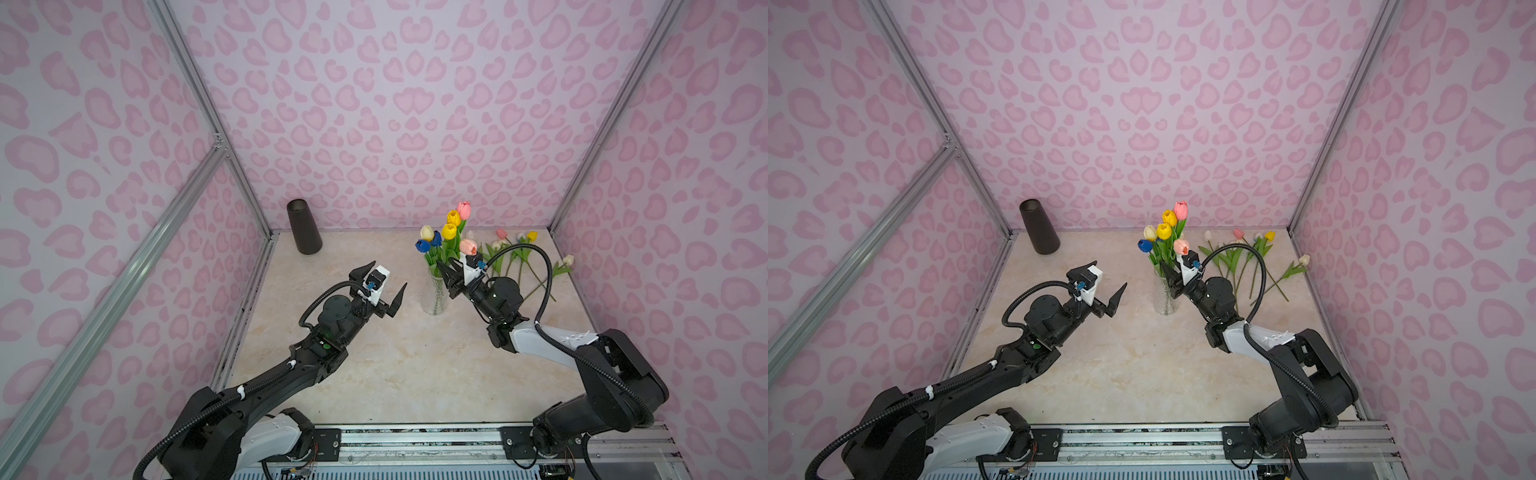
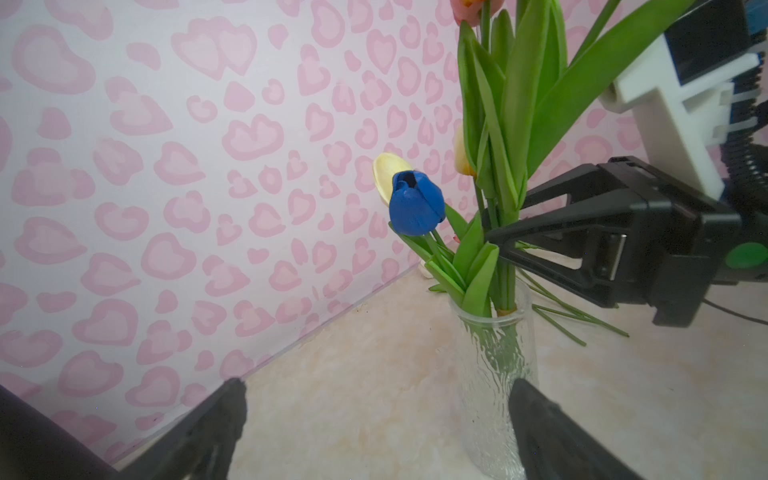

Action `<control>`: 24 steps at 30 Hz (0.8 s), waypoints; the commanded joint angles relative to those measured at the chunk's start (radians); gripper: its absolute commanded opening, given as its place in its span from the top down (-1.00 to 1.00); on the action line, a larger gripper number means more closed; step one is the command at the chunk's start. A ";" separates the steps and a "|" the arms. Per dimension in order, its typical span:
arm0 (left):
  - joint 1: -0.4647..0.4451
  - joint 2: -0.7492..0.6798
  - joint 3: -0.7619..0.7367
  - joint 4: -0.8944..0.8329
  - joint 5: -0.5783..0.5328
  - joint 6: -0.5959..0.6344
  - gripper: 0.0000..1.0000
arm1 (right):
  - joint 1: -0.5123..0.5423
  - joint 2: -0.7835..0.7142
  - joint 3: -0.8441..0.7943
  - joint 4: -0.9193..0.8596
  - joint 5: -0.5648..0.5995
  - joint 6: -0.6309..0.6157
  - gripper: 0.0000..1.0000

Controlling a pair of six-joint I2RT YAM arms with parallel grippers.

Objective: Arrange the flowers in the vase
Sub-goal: 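Lower the bundle's stems into the glass vase with the right gripper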

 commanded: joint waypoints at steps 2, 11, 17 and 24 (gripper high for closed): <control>0.001 0.001 0.005 0.030 0.002 0.001 -0.98 | 0.002 -0.022 0.032 -0.076 0.019 -0.020 0.25; 0.001 0.007 0.007 0.031 0.002 -0.004 -0.98 | 0.004 -0.067 0.122 -0.306 0.016 -0.068 0.63; 0.000 0.010 0.008 0.032 0.005 -0.005 -0.99 | 0.006 -0.088 0.166 -0.451 0.011 -0.074 0.65; 0.000 0.025 0.010 0.037 0.009 -0.012 -0.99 | 0.019 -0.080 0.112 -0.440 0.022 -0.098 0.62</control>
